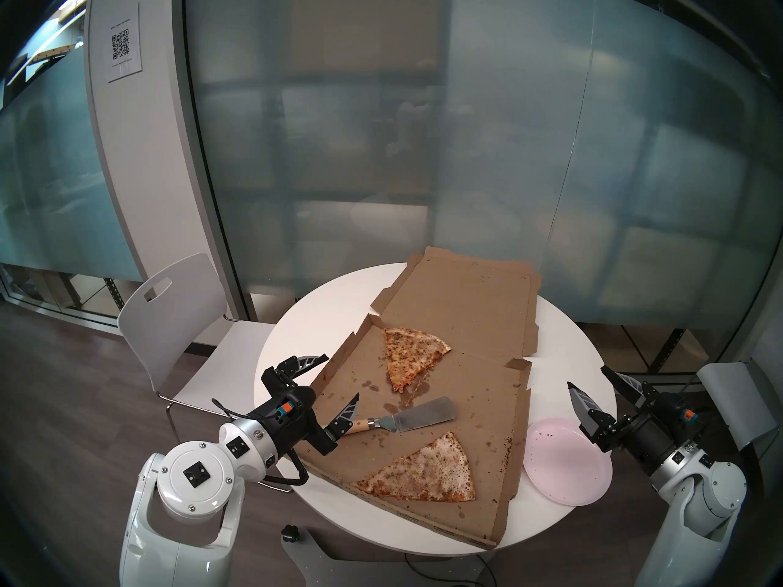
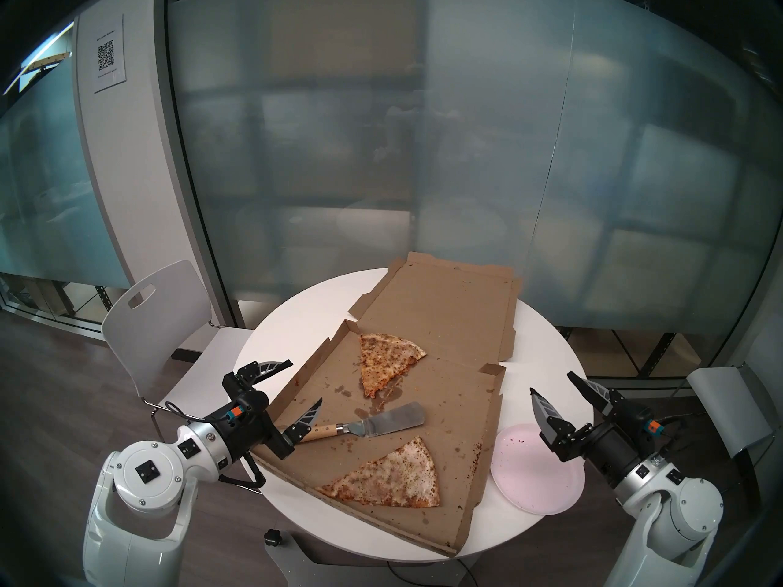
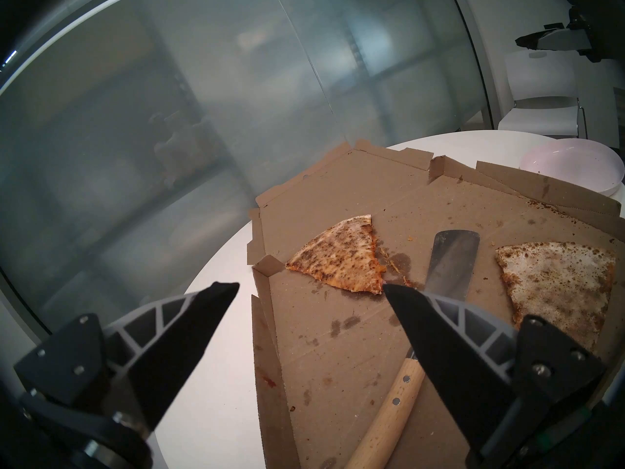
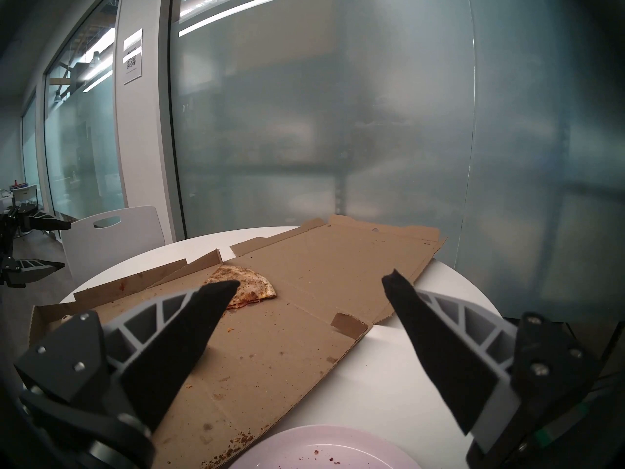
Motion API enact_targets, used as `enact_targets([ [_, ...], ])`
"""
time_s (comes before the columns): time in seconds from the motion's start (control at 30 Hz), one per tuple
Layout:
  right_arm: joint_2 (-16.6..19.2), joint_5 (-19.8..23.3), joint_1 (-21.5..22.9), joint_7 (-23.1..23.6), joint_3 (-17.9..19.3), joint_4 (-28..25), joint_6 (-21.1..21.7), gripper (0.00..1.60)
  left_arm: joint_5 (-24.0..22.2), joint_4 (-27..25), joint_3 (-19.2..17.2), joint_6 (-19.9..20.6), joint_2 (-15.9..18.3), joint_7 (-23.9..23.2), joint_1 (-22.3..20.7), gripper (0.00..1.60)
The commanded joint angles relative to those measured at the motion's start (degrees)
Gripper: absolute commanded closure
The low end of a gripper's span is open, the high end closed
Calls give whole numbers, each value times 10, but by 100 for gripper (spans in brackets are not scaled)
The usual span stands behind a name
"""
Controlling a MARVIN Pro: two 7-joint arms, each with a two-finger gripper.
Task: Put pizza slice onto the plate
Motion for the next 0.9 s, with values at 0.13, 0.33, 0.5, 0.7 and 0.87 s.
enact_targets([
  [0.13, -1, 3, 1, 1, 0, -8, 0, 0, 0, -10, 0, 0, 0, 0, 0, 0],
  [0.33, -1, 3, 1, 1, 1, -8, 0, 0, -11, -10, -2, 4, 0, -9, -2, 0],
  [0.5, -1, 3, 1, 1, 1, -8, 0, 0, -26, -25, -21, 21, 27, -51, -9, 0],
  [0.7, 0, 2, 1, 1, 0, -8, 0, 0, -77, -48, -58, 44, 83, -123, 0, 0],
  [0.87, 0, 2, 2, 1, 0, -8, -1, 0, -127, -45, -99, 61, 121, -187, -8, 0],
])
